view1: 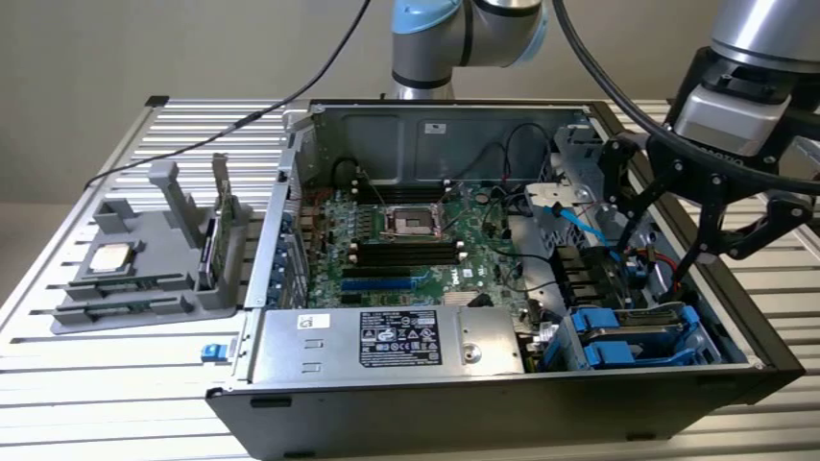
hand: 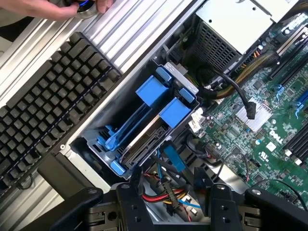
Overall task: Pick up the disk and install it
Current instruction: 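Insert the disk into the insertion slot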
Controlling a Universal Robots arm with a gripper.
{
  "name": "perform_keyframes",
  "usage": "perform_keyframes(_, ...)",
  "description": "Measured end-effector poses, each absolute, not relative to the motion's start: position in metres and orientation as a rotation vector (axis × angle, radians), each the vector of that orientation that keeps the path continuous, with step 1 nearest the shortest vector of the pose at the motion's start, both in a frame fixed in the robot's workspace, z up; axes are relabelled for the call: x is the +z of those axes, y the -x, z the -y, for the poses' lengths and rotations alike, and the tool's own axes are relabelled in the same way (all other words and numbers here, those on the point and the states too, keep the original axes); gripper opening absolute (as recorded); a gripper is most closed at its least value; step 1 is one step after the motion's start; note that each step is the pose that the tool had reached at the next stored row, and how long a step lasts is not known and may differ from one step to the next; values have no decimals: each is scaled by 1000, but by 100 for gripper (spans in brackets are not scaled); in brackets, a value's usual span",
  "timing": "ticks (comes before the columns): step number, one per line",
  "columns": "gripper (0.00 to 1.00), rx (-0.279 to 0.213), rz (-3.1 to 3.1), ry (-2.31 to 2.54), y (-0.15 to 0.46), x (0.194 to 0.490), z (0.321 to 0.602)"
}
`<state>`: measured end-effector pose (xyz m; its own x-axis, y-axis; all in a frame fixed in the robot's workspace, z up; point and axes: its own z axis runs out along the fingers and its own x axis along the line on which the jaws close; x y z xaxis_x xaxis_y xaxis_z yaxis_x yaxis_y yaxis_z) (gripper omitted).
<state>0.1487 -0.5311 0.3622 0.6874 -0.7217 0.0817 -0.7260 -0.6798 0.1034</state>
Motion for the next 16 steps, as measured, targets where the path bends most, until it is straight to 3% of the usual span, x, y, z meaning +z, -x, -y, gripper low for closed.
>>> perform_keyframes(16,55,57,1117,-2800,-149,360,529)
